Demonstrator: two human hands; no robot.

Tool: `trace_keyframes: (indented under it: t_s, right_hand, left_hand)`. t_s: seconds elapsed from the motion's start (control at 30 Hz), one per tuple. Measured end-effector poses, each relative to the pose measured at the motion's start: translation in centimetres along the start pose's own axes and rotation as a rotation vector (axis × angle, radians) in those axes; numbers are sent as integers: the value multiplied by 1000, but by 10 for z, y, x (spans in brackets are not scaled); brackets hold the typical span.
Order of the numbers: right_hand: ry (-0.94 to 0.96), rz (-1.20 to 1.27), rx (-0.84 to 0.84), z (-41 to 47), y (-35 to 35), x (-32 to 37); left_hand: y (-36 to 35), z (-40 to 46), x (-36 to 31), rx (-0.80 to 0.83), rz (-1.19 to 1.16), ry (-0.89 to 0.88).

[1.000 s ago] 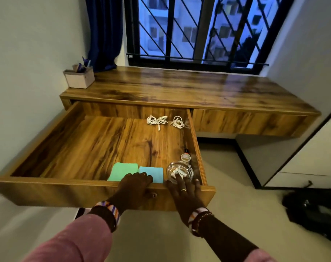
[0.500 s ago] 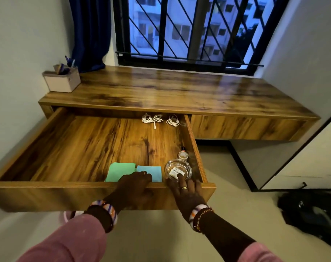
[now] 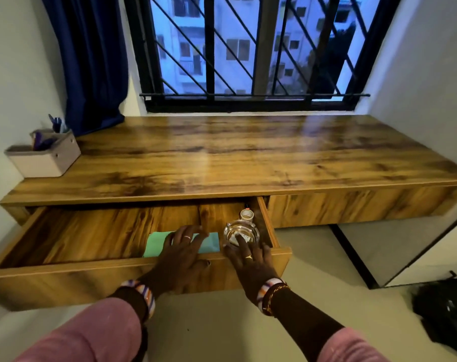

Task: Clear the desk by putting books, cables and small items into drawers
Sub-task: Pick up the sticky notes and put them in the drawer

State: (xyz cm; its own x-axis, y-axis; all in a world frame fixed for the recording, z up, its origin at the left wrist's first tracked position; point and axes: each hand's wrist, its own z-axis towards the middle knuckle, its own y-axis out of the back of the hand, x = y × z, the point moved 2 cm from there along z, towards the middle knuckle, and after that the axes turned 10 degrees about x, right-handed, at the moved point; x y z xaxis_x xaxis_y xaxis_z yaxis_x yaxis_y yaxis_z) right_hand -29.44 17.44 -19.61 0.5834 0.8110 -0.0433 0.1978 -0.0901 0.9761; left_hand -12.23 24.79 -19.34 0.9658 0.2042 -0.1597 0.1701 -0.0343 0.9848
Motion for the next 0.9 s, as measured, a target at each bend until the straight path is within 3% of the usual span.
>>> trace_keyframes:
  t_s: [0.07, 0.2, 0.4, 0.53, 0.67, 0.73, 0.83, 0.9]
  right_hand:
    - [20, 38, 43, 23, 1, -12]
    - [58, -17, -57, 61, 21, -35]
    - [-65, -60, -163, 113, 42, -71]
    - [-28, -112, -311, 141, 60, -72]
    - [1, -76, -356, 158, 66, -73]
    - [12, -95, -367, 161, 67, -75]
    - [34, -155, -394, 159, 70, -78]
    - [36, -167, -384, 160, 75, -76]
  left_hand:
    - [4, 23, 10, 8, 45, 37]
    - [9, 59, 28, -10, 72, 72]
    - [27, 100, 43, -77, 22, 93]
    - [51, 124, 42, -123, 201, 9]
    - [67, 153, 52, -167, 384, -142]
    - [76, 167, 52, -81, 458, -227]
    - [81, 182, 49, 240, 577, -289]
    - [78, 195, 48, 305, 577, -326]
